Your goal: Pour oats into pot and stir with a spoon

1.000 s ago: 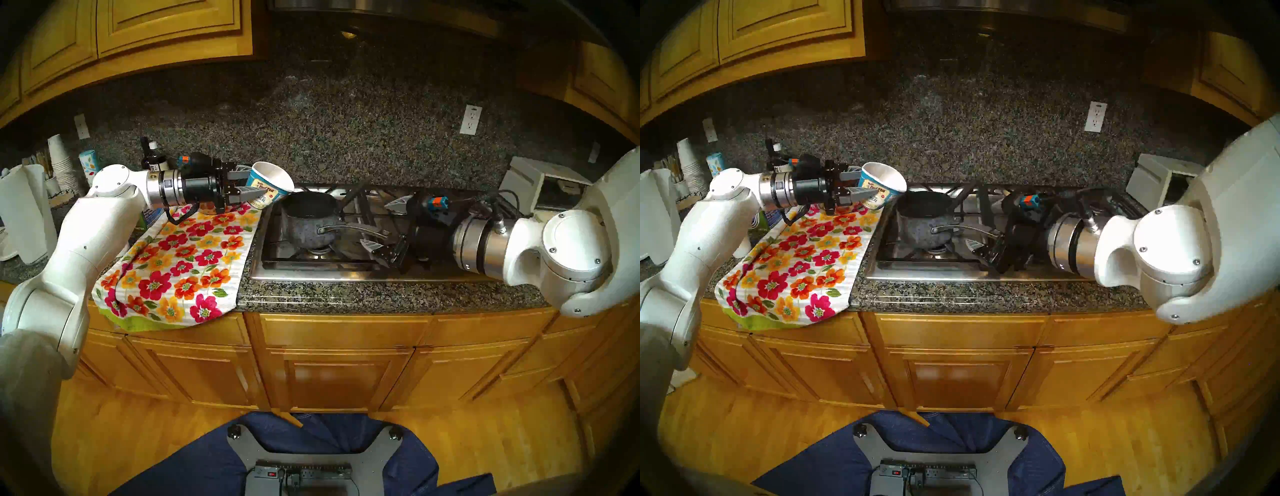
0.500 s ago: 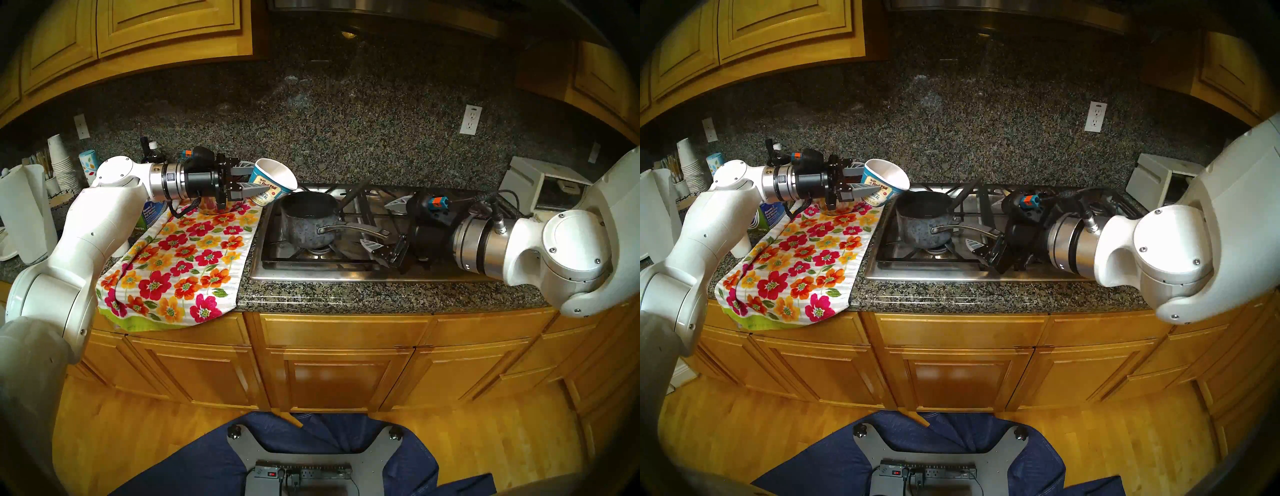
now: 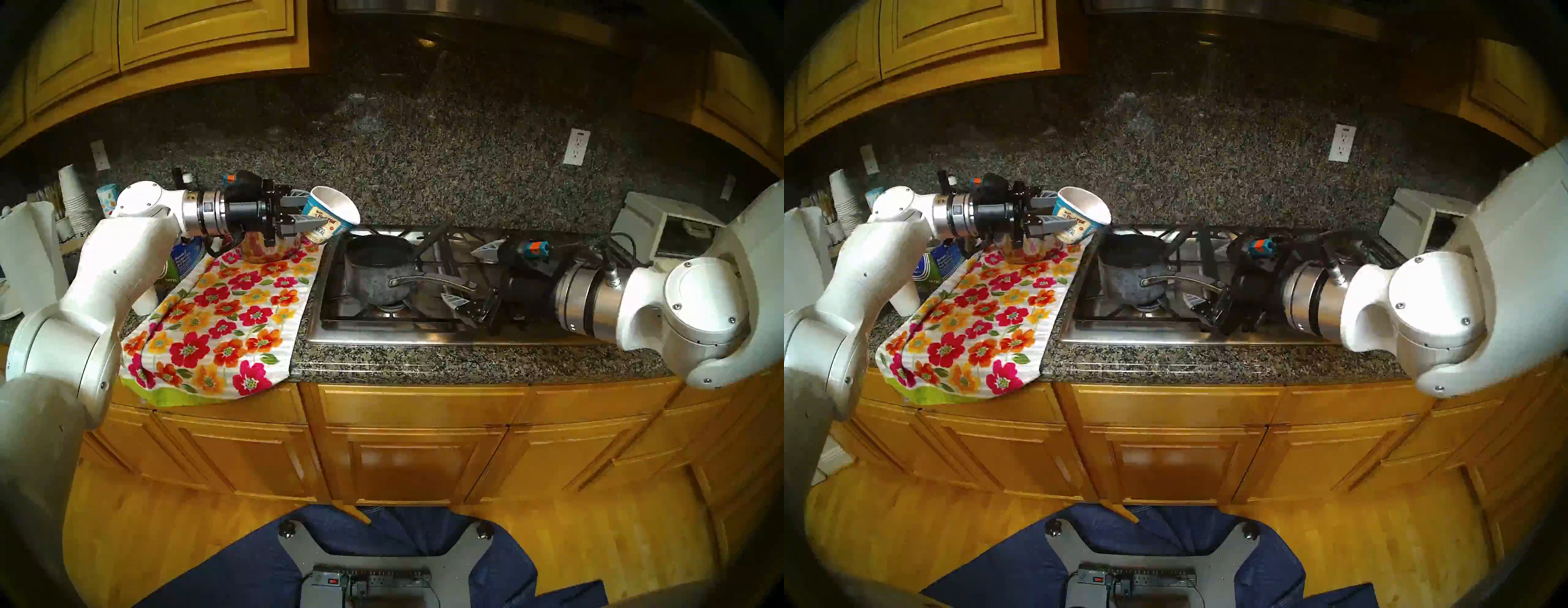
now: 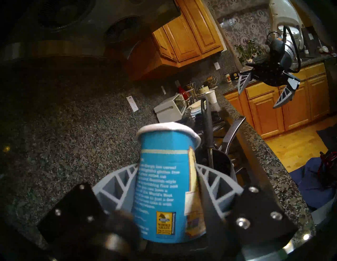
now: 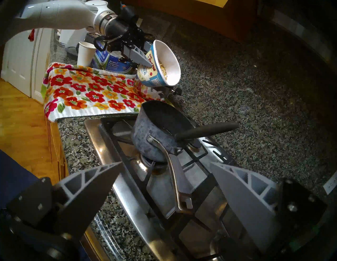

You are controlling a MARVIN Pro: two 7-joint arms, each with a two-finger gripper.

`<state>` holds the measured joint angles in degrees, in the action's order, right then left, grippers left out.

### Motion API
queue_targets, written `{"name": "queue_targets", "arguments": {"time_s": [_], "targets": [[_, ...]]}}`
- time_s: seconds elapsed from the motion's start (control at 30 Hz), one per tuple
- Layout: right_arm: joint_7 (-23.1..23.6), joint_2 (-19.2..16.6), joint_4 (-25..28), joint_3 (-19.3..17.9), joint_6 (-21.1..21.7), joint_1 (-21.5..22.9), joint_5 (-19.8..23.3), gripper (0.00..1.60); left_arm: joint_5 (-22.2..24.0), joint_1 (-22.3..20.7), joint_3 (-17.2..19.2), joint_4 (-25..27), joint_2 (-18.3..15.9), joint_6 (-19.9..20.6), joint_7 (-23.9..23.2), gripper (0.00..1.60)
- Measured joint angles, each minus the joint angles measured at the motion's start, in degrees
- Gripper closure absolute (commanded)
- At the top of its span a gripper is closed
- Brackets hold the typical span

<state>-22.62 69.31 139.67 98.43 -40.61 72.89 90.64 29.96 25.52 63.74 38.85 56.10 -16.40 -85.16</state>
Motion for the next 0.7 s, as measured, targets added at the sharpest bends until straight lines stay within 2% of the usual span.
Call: {"name": "queue_targets", "arguments": {"time_s": [0.7], "targets": [[0.0,0.0,0.0,0.0,0.0,-0.02,0.0,0.0,-1.31,-5.33,-7.73,-3.46,0.53,-3.81,-0.01,1.05]]}}
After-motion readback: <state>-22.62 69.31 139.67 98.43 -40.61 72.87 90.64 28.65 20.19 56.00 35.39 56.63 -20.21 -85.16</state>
